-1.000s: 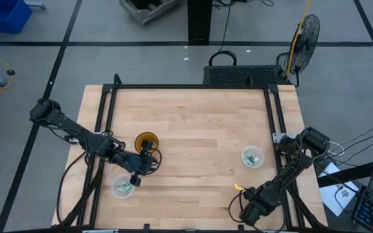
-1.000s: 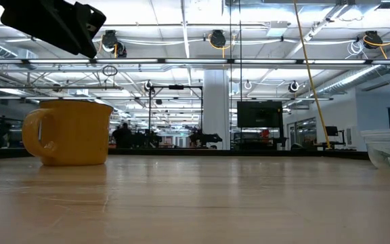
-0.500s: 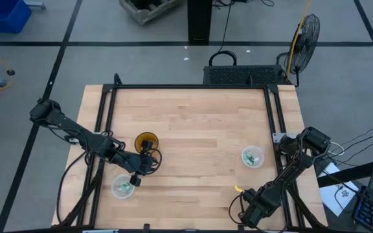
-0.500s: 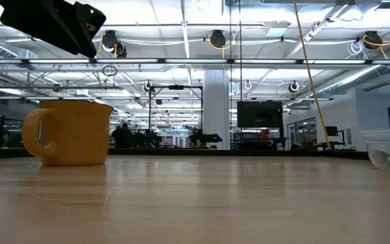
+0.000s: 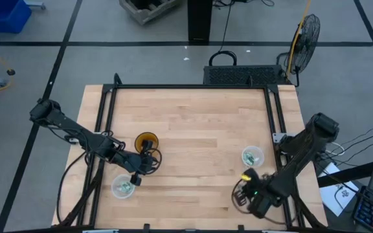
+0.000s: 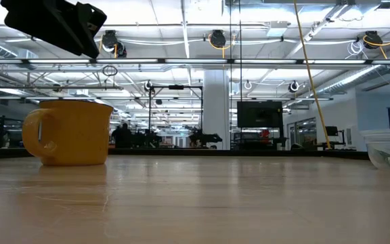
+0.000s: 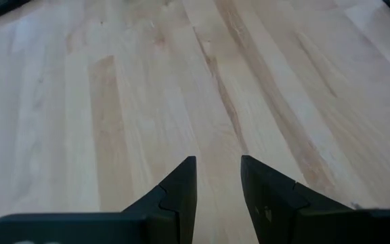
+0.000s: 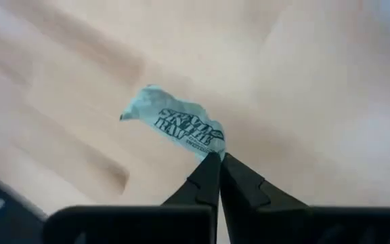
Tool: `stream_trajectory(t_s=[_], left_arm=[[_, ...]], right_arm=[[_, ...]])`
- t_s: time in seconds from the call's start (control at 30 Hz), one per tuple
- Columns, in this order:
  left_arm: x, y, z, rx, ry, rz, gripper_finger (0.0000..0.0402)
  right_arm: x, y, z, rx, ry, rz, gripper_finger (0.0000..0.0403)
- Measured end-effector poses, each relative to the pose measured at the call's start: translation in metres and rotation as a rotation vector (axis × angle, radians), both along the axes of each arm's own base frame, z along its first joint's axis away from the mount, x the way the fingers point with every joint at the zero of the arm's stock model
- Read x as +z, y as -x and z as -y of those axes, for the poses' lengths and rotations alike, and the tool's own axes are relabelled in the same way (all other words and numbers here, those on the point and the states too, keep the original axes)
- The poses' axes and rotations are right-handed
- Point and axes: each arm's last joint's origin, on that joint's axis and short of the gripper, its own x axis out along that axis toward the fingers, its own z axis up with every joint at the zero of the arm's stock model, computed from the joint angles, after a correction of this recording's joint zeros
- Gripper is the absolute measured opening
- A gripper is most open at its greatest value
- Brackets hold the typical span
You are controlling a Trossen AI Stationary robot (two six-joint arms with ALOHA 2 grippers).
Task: Pick and place Stevia / Truvia into bins
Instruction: Put the stevia packet into the right transparent container, then return to Home Position
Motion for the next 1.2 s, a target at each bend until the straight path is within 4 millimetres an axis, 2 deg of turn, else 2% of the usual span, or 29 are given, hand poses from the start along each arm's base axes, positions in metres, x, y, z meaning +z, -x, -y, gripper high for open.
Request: stream_trajectory(t_s=[0.13,0.27,0.37,0.5,0.63,0.83,1.0,1.1,1.2], left_arm=[[0.0,-0.001,-0.002,0.017,-0.003,0.003,0.0122],[0.0,-0.001,-0.003,0.025,-0.001,0.003,0.0122],[0.0,-0.002,-0.003,0.026,0.0,0.003,0.0122],[0.0,-0.002,-0.003,0.028,0.002,0.003,0.0122],[0.0,-0.002,-0.003,0.027,0.001,0.003,0.0122],[0.0,-0.001,-0.003,0.026,-0.001,0.003,0.0122],[0.0,-0.002,-0.004,0.029,-0.004,0.005,0.0122],[0.0,-0.002,-0.005,0.037,-0.025,0.012,0.0122],[0.003,-0.004,-0.008,0.114,-0.129,0.079,0.0122]], right_arm=[[0.021,0.008,0.037,0.009,0.196,-0.036,0.0],[0.036,0.02,0.071,-0.009,0.263,-0.284,0.0],[0.044,0.022,0.087,-0.029,0.252,-0.384,0.0],[0.046,0.021,0.094,-0.026,0.164,-0.462,0.0],[0.044,0.018,0.099,-0.035,0.169,-0.476,0.0007],[0.027,0.022,0.112,-0.028,0.226,-0.538,0.0053],[0.013,0.023,0.119,0.014,0.189,-0.587,0.0096],[0.013,0.022,0.123,0.002,0.162,-0.601,0.0113],[0.018,0.018,0.127,0.012,0.196,-0.56,0.0122]])
